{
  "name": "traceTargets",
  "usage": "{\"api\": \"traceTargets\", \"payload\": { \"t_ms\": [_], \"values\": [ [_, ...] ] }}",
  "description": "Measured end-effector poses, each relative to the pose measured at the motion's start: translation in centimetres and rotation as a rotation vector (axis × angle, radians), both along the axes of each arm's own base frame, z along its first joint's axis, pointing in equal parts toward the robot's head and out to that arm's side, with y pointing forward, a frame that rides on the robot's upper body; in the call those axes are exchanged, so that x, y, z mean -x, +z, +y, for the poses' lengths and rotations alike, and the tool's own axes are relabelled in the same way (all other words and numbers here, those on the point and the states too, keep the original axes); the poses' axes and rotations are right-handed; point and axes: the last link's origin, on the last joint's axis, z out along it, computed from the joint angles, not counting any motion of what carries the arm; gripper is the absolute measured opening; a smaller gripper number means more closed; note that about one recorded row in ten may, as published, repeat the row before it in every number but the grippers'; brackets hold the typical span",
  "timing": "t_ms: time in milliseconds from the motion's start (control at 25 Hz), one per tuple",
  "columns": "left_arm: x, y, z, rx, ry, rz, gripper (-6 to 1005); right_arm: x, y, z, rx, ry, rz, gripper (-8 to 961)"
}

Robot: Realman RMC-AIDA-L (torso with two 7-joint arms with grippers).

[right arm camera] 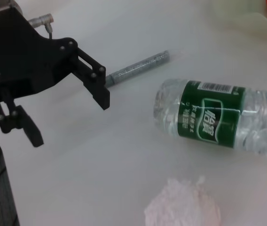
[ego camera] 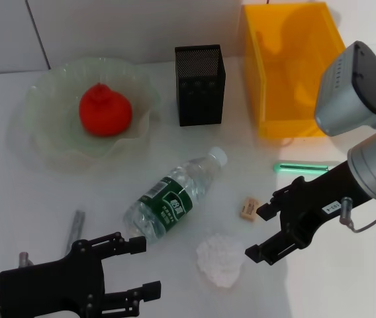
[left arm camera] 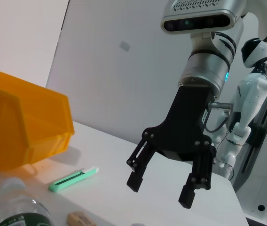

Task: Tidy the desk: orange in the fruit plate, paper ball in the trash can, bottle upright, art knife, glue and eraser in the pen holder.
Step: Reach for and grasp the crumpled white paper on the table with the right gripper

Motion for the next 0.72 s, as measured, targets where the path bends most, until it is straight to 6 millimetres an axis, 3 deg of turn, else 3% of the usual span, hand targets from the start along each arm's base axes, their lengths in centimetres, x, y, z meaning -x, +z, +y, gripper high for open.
{"api": "traceTargets", "payload": {
  "t_ms": [720],
  "values": [
    [0.0,-0.2,-0.2,0.01,0.0,0.002,800,1.5,-5.8,0.5,0.032,0.077,-0.05,833]
  ]
}}
